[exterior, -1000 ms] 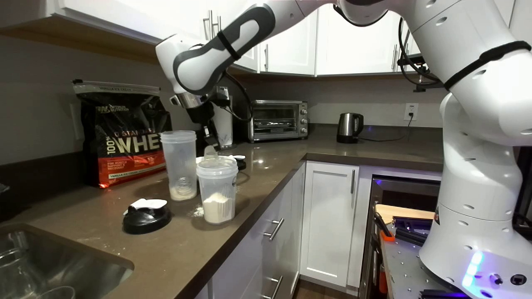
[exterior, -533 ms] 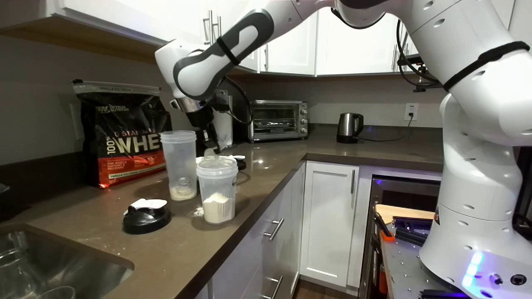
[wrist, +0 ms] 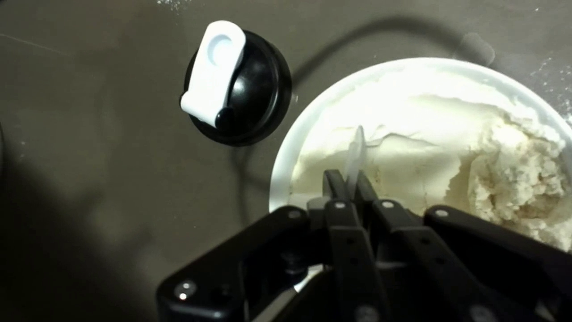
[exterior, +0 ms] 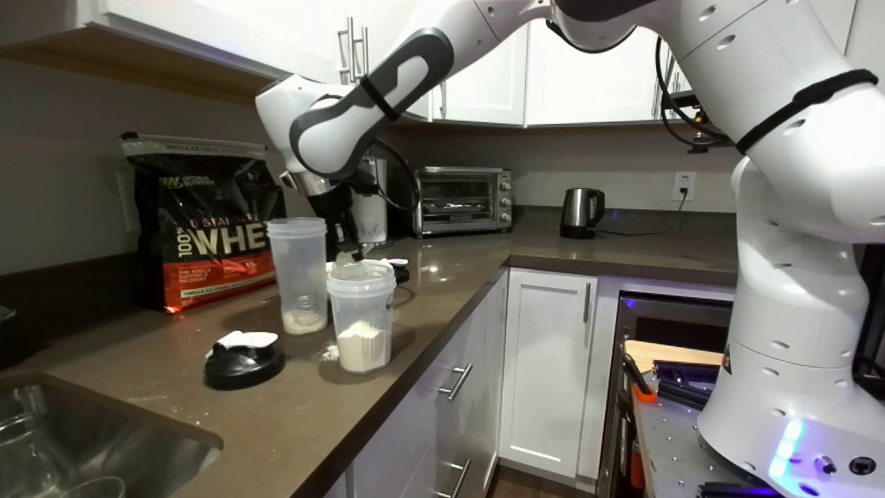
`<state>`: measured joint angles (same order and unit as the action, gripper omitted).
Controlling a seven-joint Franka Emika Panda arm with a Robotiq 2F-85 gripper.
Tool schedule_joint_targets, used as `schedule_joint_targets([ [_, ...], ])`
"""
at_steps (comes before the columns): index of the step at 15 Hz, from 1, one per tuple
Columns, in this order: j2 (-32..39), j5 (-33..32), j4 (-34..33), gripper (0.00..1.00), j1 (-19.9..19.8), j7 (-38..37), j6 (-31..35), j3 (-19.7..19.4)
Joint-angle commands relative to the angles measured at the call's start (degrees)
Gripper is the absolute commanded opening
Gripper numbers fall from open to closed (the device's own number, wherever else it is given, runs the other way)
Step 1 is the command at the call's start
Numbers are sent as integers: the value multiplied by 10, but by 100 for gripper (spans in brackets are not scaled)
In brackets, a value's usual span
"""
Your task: Scoop some of the powder from the white bowl into the larger clear bottle
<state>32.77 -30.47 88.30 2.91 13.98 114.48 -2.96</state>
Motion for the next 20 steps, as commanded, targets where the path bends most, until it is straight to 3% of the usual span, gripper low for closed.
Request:
schedule_joint_targets([
  [1,-1,-20,-2,2,9,-16,5,-9],
  [20,-16,-66,21,2,5,-49,46,-16],
])
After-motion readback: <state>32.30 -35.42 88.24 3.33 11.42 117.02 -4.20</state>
